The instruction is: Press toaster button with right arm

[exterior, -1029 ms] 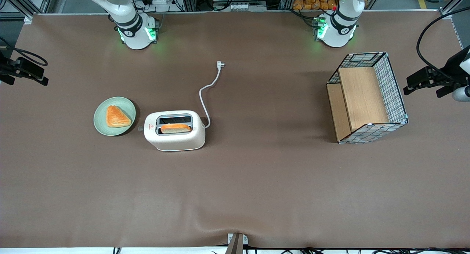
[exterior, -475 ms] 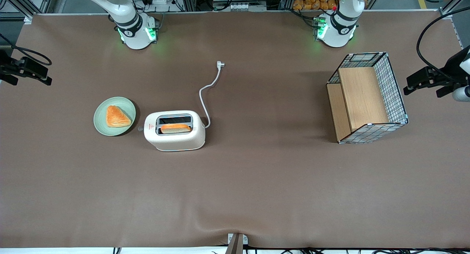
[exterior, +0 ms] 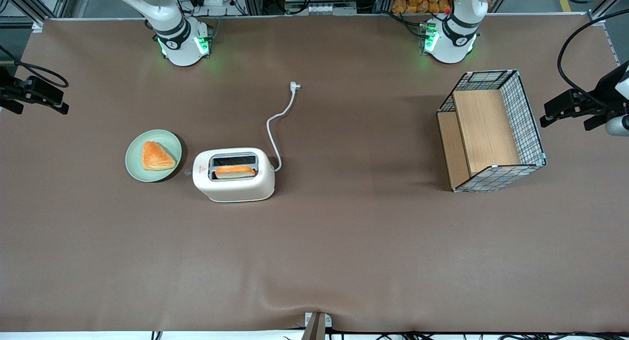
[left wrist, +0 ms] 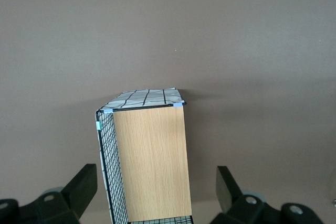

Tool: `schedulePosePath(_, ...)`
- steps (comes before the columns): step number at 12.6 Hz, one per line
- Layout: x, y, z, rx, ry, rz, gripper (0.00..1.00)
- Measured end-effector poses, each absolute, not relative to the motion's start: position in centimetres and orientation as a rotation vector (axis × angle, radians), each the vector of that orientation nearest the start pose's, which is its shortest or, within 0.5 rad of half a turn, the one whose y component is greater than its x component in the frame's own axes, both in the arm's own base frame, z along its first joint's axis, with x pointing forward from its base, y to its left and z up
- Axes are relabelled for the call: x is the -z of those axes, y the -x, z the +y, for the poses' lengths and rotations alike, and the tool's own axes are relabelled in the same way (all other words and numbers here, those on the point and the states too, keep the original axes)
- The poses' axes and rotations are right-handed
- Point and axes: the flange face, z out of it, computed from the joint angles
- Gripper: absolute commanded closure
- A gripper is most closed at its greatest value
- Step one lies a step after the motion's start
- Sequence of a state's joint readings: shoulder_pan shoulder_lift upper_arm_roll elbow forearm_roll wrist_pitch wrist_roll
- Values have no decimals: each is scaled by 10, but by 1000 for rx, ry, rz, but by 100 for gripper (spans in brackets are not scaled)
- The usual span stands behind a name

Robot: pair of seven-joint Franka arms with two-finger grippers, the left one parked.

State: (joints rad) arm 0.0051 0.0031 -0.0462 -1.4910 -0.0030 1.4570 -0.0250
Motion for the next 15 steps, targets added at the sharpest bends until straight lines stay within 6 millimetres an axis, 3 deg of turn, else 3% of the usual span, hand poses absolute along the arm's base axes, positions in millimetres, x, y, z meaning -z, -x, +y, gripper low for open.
schedulePosePath(15, -646, -546, -22, -73, 3157, 20, 0)
